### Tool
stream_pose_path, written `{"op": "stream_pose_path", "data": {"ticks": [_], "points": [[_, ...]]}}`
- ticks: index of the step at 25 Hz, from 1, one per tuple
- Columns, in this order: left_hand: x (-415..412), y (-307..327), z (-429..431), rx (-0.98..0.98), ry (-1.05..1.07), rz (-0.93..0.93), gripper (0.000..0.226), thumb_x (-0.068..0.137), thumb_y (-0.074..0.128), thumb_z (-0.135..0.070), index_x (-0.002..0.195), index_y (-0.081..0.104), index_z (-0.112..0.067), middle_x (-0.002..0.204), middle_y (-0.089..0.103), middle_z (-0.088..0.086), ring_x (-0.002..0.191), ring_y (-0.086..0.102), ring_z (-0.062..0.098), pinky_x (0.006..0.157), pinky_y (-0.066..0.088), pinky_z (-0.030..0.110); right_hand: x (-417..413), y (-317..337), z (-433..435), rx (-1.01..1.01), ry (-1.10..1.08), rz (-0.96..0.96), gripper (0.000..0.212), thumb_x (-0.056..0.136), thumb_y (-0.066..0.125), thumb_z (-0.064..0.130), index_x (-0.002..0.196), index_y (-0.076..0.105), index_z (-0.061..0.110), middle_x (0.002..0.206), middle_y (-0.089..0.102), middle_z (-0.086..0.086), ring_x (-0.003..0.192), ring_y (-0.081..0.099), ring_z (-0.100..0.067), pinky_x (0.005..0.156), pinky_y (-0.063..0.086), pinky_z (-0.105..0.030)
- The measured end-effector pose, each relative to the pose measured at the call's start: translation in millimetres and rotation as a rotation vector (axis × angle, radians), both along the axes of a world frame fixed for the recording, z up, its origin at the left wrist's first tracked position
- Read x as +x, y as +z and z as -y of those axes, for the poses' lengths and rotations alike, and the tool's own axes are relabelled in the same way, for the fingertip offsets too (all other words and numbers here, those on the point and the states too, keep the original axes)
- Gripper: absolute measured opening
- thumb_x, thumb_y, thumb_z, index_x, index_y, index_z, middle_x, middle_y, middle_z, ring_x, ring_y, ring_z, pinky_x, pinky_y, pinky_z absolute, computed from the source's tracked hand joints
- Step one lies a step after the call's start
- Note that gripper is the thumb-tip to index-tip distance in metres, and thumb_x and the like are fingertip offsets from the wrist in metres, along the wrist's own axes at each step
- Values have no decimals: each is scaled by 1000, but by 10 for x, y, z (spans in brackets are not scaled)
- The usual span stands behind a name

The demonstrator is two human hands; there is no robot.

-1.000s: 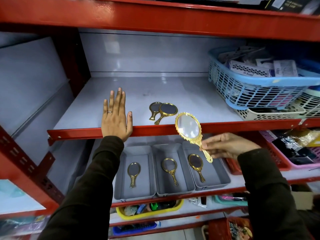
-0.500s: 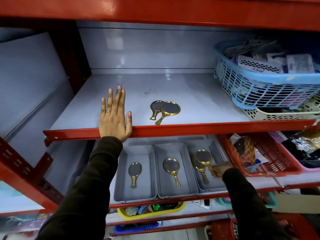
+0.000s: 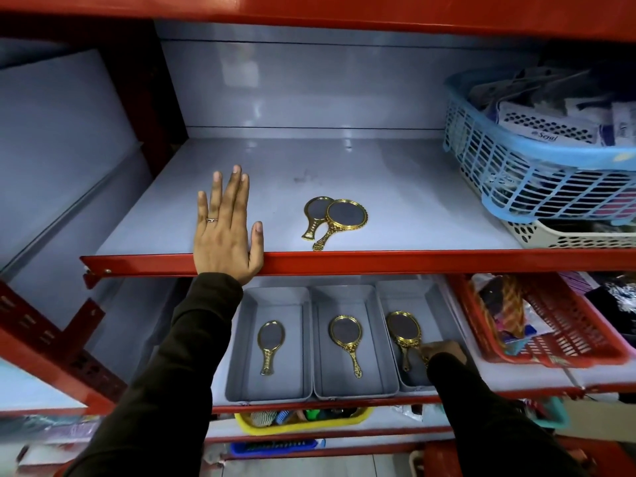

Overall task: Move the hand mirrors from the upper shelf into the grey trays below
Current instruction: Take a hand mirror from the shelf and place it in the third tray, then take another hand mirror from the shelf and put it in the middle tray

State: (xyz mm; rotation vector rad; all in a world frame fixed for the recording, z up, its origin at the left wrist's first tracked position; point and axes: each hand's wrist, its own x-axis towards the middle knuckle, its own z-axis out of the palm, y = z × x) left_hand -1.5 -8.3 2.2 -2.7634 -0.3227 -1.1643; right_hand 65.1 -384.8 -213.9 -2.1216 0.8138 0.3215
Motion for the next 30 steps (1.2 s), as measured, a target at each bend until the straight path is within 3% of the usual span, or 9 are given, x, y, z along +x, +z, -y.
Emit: {"op": "stream_pose_path", "data": {"ticks": [3, 6, 9, 12, 17, 20, 24, 27, 30], "points": [[0, -3, 9, 2, -4, 5, 72, 89, 31, -34, 154, 15, -8, 162, 12, 8, 151, 6, 27, 123, 2, 41, -29, 9, 3, -146, 69, -72, 23, 89, 63, 19, 100, 72, 0, 102, 72, -11, 104, 68, -24, 69, 40, -21], [-2, -1, 14, -14, -17, 11, 72, 89, 32, -34, 154, 15, -8, 162, 12, 8, 151, 6, 28, 123, 2, 41, -54, 32, 5, -87, 56, -32, 20, 83, 65, 19, 89, 76, 3, 86, 70, -11, 91, 69, -27, 71, 45, -21], [-7, 3, 10, -13, -16, 0, 71, 90, 31, -34, 154, 14, -8, 162, 11, 8, 151, 5, 27, 123, 3, 43, -31, 86, 22, -41, 26, 90, 11, 81, 69, 15, 77, 79, 14, 85, 77, -10, 87, 71, -28, 87, 55, -32], [-15, 4, 13, -18, -14, -12, 71, 90, 30, -35, 154, 13, -8, 162, 10, 8, 151, 4, 27, 123, 3, 42, -21, 338, -30, 93, 65, 281, 20, 79, 73, 6, 68, 76, 23, 89, 78, -11, 90, 73, -29, 91, 56, -45], [-46, 13, 8, -42, -28, -35, 72, 90, 28, -36, 154, 11, -8, 163, 8, 7, 151, 3, 26, 123, 2, 41, -184, 1146, -262, 310, 266, 425, 17, 75, 79, 3, 78, 74, 19, 93, 77, -15, 87, 73, -29, 81, 61, -42], [-55, 21, 17, -56, -30, -46, 72, 90, 30, -36, 154, 12, -9, 163, 8, 6, 151, 3, 25, 124, 4, 42, -402, 1850, -431, 414, 486, 358, 21, 75, 81, 9, 94, 76, 6, 87, 77, -14, 75, 72, -21, 73, 61, -35], [-50, 24, 5, -46, -17, -60, 73, 90, 31, -36, 154, 11, -9, 163, 7, 6, 151, 2, 24, 123, 3, 41, -494, 2609, -726, 518, 750, 346, 22, 78, 79, 15, 97, 76, 3, 85, 78, -13, 67, 72, -16, 60, 60, -23], [-43, 27, -14, -40, -23, -65, 73, 90, 31, -37, 154, 12, -9, 163, 7, 6, 151, 1, 23, 123, 3, 41, -241, 2785, -1107, 347, 575, 591, 22, 78, 79, 20, 89, 77, 1, 83, 77, -16, 69, 71, -22, 64, 62, -28], [-48, 30, -5, -35, -26, -65, 73, 89, 32, -36, 154, 13, -9, 163, 8, 6, 151, 3, 24, 123, 3, 41, 63, 2749, -1488, 6, 490, 545, 44, 72, 75, 49, 80, 73, 6, 70, 76, -9, 68, 74, -25, 73, 63, -39]]}}
